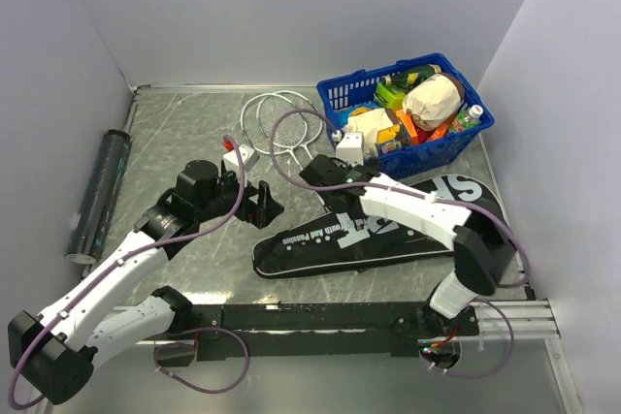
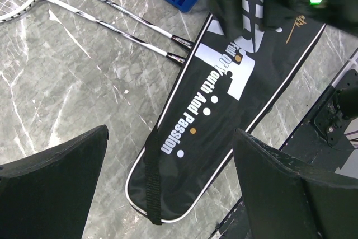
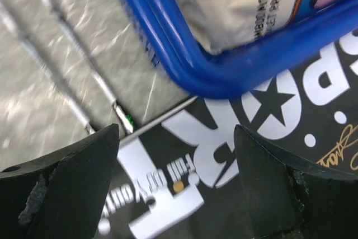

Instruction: Pack up the badminton gear

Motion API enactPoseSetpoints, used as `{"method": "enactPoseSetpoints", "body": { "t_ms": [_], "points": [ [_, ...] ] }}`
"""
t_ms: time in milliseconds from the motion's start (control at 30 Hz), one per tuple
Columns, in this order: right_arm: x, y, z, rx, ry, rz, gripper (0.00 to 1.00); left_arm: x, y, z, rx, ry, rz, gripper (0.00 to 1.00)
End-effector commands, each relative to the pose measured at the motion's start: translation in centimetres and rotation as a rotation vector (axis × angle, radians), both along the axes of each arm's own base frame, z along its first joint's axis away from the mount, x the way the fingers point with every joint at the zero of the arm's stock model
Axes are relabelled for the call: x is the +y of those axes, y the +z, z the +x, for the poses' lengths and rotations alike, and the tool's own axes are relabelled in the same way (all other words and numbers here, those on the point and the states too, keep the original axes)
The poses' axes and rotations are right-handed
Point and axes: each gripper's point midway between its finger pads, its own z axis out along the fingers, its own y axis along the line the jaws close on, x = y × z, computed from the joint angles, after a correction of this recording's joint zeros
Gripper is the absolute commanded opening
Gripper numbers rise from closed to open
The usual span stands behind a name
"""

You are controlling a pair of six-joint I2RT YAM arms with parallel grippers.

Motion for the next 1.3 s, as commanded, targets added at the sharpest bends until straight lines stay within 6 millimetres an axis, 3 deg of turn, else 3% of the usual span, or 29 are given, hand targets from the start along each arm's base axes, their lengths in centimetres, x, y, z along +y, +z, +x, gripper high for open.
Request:
{"method": "enactPoseSetpoints", "body": {
  "t_ms": [0,67,367,733,967,1033,1267],
  "points": [
    [-1.9,1.6,2.0,-0.102,-0.176,-0.083,0.89,-0.3,1.7,0.1,-0.03,0.001,-0.04,0.96],
    [-2.5,1.9,2.5,-0.135,-0.267,-0.06,0.89,-0.4,1.7,0.1,-0.031,0.001,-0.041,0.96],
    [-4.6,-1.7,5.6,-0.128,-0.423,0.037,0.87,-0.4,1.2,0.2,-0.02,0.002,-0.031,0.97],
    [-8.3,-0.7,11.2,-0.177,-0.387,0.105,0.87,-0.4,0.9,0.4,-0.014,0.008,-0.021,0.96],
    [-8.5,-0.2,14.6,-0.188,-0.402,0.1,0.87,-0.1,0.6,0.7,-0.009,0.026,-0.007,0.96],
    [-8.3,0.4,15.5,-0.203,-0.406,0.106,0.87,-0.1,0.5,0.7,-0.007,0.029,-0.005,0.96],
    [-6.8,-0.3,19.0,-0.187,-0.37,0.071,0.87,-0.1,0.4,0.8,-0.003,0.032,0.0,0.96]
  ]
}}
